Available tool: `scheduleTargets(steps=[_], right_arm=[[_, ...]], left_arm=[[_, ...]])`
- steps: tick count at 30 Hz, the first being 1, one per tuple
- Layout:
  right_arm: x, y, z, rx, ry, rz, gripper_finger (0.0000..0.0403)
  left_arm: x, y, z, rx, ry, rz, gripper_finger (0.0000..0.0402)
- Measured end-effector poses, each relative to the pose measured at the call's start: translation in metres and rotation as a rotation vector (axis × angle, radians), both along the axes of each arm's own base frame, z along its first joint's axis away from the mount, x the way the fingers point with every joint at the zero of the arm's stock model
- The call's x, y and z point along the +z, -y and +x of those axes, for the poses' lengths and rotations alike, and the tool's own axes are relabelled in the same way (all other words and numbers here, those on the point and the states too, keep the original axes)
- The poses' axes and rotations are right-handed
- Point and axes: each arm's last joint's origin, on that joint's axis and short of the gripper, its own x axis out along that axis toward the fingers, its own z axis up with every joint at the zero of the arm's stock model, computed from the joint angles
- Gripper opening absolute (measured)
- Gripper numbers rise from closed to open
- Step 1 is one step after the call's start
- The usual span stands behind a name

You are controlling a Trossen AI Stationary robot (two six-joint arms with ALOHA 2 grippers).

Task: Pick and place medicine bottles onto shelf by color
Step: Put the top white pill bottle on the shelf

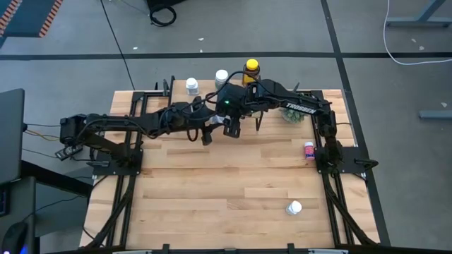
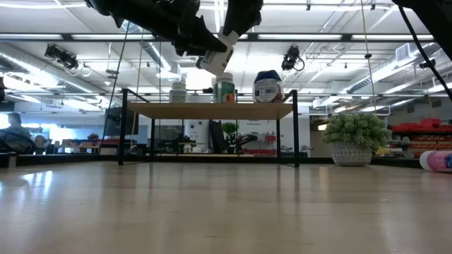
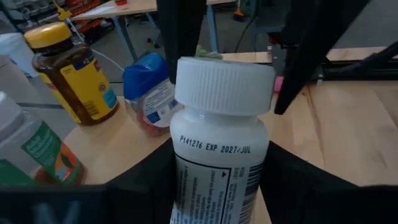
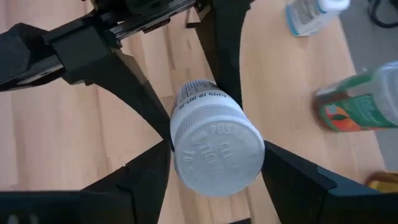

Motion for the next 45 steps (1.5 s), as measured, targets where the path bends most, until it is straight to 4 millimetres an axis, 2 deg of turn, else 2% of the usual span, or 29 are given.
scheduleTargets(steps=[5,12,19,24,29,37,45], right_arm=[[0.004,0.001,-0.004,-0.038,0.003,-0.05,0.0269],[0.029,-0.003,-0.027,-0.089,0.063,-0.066,0.0291],[0.053,-0.019,-0.051,-0.102,0.139,-0.046,0.0294],[0.06,-0.032,-0.058,-0.101,0.16,-0.077,0.0294],[0.06,-0.04,-0.058,-0.088,0.162,-0.091,0.0294],[0.06,-0.039,-0.058,-0.093,0.163,-0.094,0.0294],[0.059,-0.043,-0.059,-0.078,0.144,-0.096,0.0294]], left_arm=[[0.001,-0.013,-0.002,0.055,0.029,-0.038,0.0186],[0.004,-0.028,-0.003,0.084,0.188,-0.097,0.0189],[-0.025,-0.029,-0.008,0.107,0.355,-0.109,0.0189],[-0.038,-0.03,-0.01,0.195,0.426,-0.044,0.0187],[-0.049,-0.032,-0.001,0.253,0.416,-0.064,0.0189],[-0.064,-0.025,0.02,0.397,0.386,-0.044,0.0188],[-0.08,-0.031,0.036,0.469,0.364,-0.059,0.0194]])
